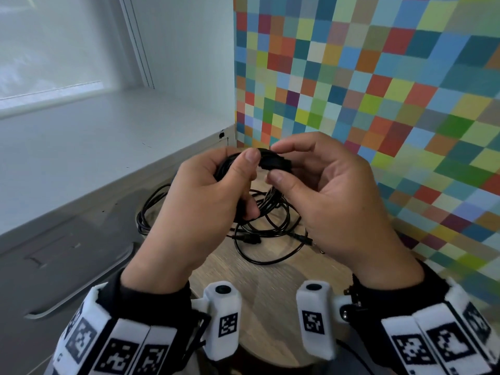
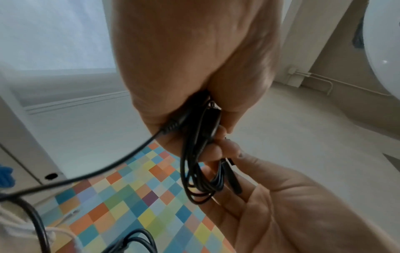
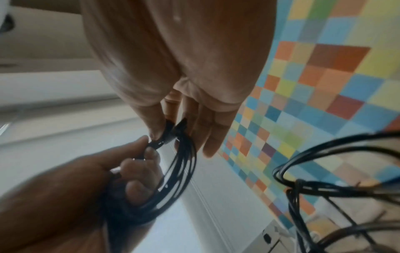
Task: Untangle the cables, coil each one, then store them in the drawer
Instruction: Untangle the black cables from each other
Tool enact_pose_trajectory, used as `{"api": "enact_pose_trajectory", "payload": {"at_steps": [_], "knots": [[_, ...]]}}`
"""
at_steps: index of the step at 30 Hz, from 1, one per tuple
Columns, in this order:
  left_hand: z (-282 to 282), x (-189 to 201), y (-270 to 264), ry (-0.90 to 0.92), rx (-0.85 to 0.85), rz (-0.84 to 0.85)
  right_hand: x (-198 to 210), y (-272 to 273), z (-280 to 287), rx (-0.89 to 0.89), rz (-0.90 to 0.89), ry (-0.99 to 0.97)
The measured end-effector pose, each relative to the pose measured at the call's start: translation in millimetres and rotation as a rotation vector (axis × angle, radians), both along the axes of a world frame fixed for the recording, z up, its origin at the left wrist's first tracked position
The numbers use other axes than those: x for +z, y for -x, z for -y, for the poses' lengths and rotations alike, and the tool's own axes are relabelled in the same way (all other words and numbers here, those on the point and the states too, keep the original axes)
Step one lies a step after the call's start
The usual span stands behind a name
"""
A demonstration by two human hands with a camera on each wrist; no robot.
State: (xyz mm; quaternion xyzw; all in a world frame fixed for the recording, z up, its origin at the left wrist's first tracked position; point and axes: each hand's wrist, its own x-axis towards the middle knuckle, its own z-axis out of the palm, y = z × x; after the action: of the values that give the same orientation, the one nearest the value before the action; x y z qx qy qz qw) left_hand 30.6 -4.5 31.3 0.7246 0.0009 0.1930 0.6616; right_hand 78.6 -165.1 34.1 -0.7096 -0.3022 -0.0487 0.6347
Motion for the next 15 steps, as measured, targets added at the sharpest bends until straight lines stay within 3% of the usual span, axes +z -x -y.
{"api": "enact_pose_trajectory", "payload": {"at_steps": [4, 8, 15], "knots": [[2.2, -0.4, -0.3, 0.044, -0.067, -0.025, -2.8, -3.6, 1.7, -0.093, 0.069, -0.035], [2.7, 2.4, 1.7, 0.004, -0.093, -0.024, 0.0, -5.1, 5.0, -0.075, -0.036, -0.110], [1.6, 3.8, 3.8, -0.173, 0.006, 0.045, -0.6, -9.1, 5.9, 0.027, -0.204, -0.217]]}}
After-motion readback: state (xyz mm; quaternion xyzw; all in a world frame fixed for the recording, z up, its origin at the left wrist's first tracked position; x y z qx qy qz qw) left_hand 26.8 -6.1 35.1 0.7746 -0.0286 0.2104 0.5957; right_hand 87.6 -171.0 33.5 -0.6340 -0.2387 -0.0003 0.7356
